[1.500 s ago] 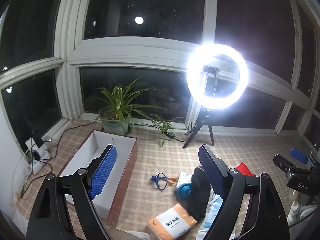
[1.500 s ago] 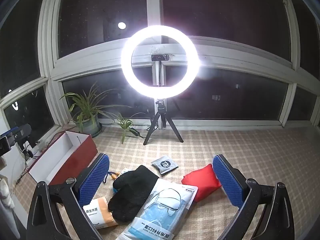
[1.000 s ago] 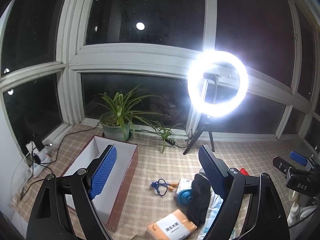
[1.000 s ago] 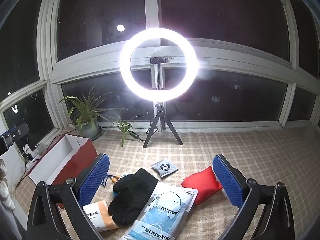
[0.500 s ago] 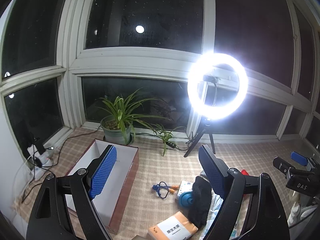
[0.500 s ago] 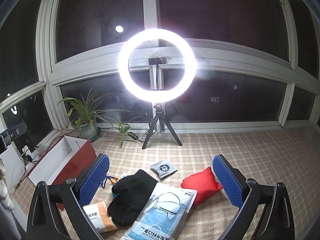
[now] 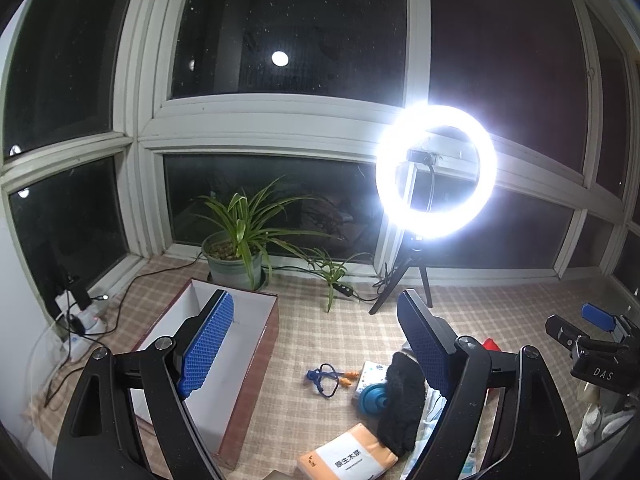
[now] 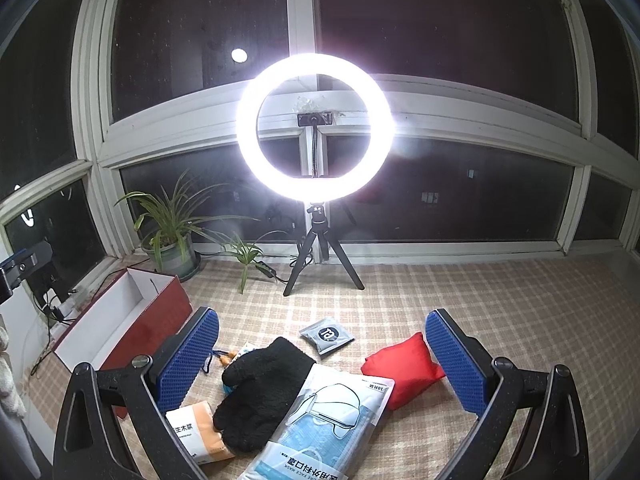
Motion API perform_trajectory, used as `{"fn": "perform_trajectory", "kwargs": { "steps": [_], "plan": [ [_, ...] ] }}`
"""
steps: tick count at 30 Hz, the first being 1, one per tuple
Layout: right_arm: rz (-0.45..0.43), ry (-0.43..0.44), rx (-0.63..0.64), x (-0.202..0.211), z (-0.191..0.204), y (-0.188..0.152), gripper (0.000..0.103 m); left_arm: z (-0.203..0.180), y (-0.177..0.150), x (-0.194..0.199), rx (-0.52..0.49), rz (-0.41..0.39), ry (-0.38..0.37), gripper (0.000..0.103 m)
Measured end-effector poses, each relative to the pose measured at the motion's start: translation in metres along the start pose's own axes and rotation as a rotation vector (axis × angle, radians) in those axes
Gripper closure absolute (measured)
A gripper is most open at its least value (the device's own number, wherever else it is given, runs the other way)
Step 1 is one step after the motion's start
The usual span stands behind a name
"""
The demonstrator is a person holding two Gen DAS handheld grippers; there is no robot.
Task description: Organize soft objects
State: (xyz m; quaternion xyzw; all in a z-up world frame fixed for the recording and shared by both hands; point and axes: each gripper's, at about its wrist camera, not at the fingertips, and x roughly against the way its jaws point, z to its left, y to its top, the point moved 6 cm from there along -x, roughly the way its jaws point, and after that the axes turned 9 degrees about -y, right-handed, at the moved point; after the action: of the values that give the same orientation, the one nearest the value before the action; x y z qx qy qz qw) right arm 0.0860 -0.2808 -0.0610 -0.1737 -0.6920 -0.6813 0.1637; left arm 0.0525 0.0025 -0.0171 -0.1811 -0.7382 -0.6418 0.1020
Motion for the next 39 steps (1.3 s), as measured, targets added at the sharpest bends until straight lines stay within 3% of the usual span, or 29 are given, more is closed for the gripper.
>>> {"fn": "perform_trajectory", "kwargs": {
  "steps": [39],
  "plan": [
    [0.007, -0.002, 0.005, -0.0057, 0.0, -0.004, 0.001, -0.0056, -0.0084, -0.0087, -0.002, 0.026, -0.011, 0.019]
  ]
}}
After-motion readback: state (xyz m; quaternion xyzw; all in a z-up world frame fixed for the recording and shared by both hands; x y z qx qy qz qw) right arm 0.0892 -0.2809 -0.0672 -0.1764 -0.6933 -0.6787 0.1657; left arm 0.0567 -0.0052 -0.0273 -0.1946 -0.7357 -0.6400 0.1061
